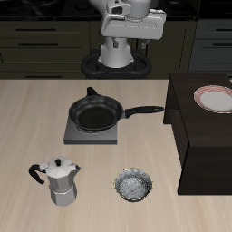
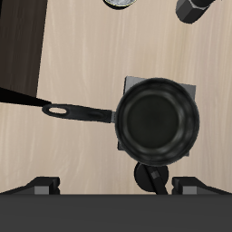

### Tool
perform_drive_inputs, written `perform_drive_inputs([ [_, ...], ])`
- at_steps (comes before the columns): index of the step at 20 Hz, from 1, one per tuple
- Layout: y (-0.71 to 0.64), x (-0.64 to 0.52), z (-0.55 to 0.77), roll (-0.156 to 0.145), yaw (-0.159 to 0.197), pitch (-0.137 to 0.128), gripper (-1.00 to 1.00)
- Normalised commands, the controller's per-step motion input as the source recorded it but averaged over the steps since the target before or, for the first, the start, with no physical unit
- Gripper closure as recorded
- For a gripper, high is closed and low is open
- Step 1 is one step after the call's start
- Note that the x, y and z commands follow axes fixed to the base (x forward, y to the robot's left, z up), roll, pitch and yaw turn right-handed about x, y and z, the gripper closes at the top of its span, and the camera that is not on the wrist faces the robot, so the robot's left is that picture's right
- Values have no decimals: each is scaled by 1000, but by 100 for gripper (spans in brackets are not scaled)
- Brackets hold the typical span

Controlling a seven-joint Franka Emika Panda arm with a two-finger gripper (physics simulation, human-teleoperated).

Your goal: Place the frypan on the top layer of the shelf

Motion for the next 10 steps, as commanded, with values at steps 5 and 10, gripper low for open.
perform_drive_inputs([
  [5,46,30,-1,-9,-99,14,-100],
  [10,139,98,177,1,-195,-4,-100],
])
